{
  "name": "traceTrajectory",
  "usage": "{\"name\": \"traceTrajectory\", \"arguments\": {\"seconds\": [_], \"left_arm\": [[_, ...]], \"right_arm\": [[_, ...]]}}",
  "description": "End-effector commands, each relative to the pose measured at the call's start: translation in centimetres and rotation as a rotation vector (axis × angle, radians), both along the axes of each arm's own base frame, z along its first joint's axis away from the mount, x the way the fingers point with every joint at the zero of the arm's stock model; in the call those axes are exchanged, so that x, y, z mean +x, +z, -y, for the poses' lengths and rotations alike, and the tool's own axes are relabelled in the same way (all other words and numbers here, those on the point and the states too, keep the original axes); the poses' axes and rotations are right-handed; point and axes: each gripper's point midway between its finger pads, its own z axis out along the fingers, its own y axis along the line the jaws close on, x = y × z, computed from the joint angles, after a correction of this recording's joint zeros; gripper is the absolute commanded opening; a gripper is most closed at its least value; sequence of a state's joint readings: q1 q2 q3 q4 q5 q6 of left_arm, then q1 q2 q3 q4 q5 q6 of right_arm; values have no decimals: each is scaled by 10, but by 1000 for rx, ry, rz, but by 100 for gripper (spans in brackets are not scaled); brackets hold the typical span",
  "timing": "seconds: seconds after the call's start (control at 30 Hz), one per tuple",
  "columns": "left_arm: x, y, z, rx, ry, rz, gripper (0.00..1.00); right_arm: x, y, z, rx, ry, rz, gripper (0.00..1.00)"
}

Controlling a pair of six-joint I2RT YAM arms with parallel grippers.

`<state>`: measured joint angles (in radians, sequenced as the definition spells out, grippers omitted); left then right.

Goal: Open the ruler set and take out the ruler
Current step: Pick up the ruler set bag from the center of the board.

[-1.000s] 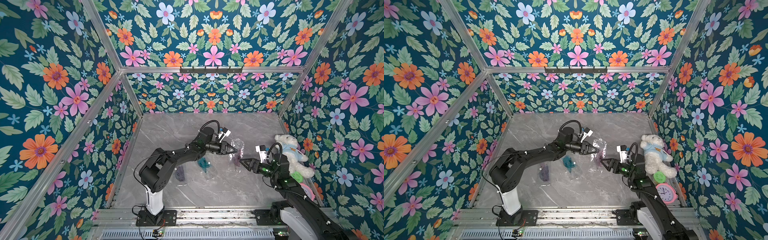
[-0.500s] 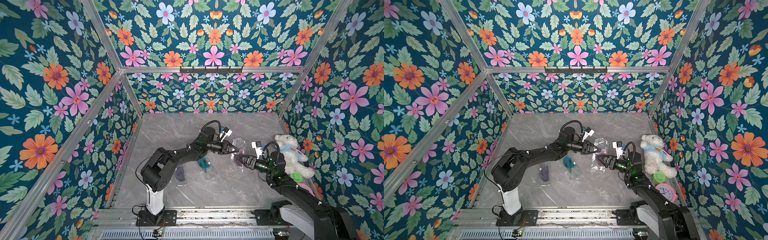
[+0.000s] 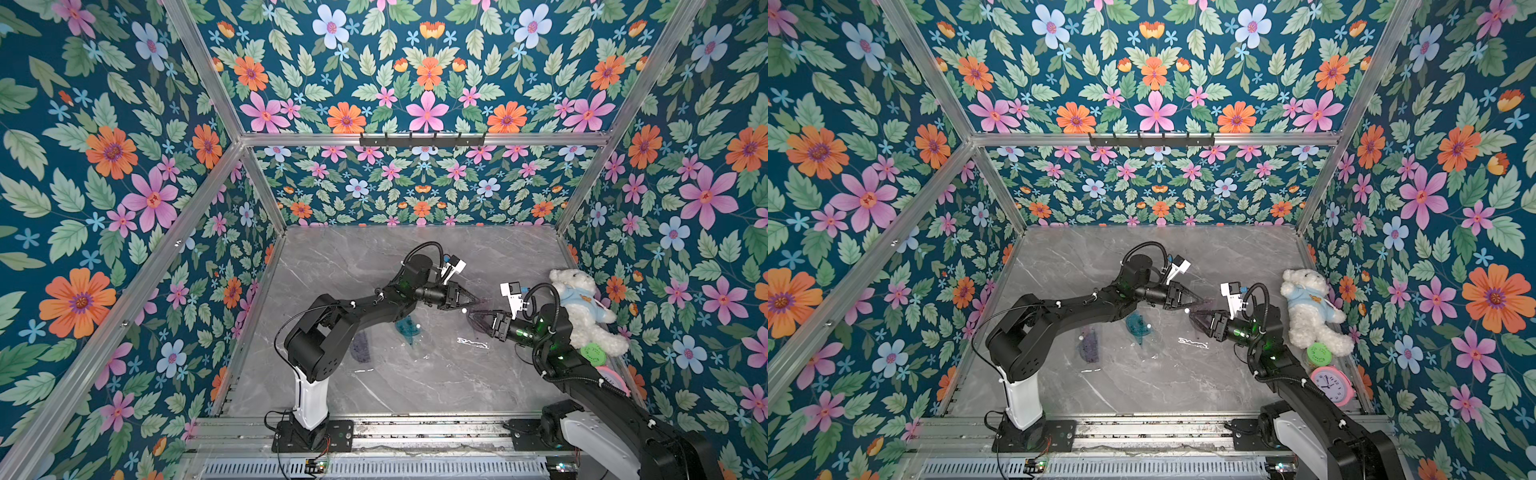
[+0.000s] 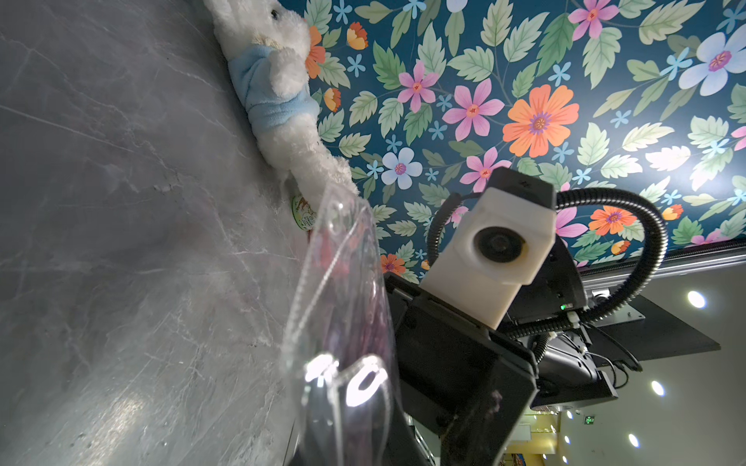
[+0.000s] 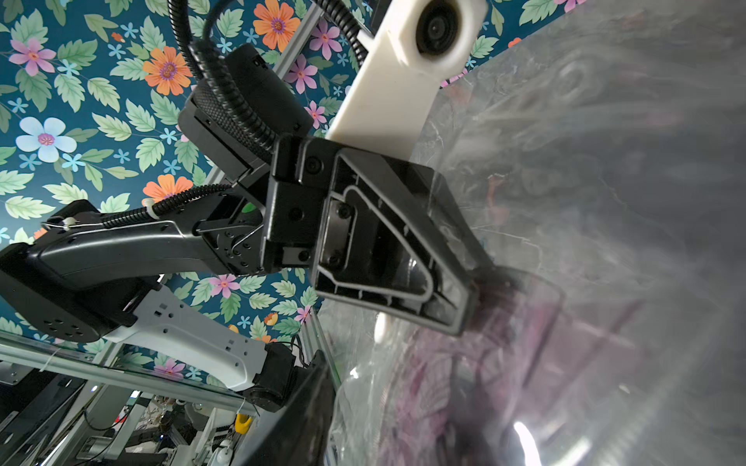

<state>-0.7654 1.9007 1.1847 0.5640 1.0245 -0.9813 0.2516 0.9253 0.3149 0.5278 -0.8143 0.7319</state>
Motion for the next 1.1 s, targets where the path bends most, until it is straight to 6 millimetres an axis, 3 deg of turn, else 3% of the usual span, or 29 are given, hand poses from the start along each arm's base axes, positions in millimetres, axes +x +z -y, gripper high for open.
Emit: {"name": "traceTrajectory", "arguments": {"seconds": [0.0, 0.17, 0.53, 0.73, 0.93, 1.07], "left_arm": [[4, 9, 1, -27, 9, 27, 17], [3, 9, 1, -26, 8, 26, 17], [5, 4, 3, -16, 18, 15, 19], [15, 19, -1, -45, 73, 36, 47], [48, 38, -30, -16, 238, 90, 57], [56, 37, -40, 6, 273, 91, 58]], "right_arm": [[4, 0, -1, 6, 0, 3, 48], [10, -4, -3, 14, -3, -13, 37], [10, -1, 1, 6, -30, -6, 28], [11, -4, 4, -14, -55, -18, 22], [13, -4, 10, -74, -93, -37, 19], [15, -4, 10, -75, -94, -41, 11]]}}
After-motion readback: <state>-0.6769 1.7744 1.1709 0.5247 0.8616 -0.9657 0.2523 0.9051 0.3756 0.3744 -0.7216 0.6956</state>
